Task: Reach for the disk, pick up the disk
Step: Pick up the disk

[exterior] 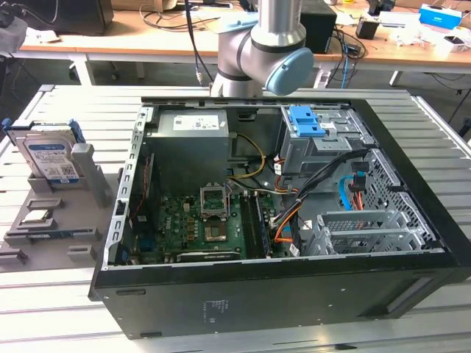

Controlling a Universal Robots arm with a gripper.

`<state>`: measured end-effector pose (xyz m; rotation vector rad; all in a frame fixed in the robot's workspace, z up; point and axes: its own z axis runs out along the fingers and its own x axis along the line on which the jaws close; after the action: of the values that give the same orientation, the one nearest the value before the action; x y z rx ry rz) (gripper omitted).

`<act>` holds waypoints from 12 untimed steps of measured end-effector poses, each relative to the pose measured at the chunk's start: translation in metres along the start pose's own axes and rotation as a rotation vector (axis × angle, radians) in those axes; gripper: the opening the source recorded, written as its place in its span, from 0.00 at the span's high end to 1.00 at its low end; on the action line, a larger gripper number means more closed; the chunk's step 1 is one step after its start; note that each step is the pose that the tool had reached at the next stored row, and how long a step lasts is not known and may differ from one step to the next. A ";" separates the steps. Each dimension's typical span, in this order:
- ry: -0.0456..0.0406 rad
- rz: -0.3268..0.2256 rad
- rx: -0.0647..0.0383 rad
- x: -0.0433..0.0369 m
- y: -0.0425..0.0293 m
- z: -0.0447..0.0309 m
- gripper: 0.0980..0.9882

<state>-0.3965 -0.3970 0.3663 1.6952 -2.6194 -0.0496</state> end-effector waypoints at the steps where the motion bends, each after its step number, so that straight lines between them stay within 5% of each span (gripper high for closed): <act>1: 0.0006 -0.016 0.000 0.0000 0.0000 0.0000 0.99; 12: 0.0068 -0.176 0.000 0.0000 0.0000 0.0000 0.99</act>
<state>-0.3965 -0.3969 0.3663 1.9176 -2.4578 -0.0465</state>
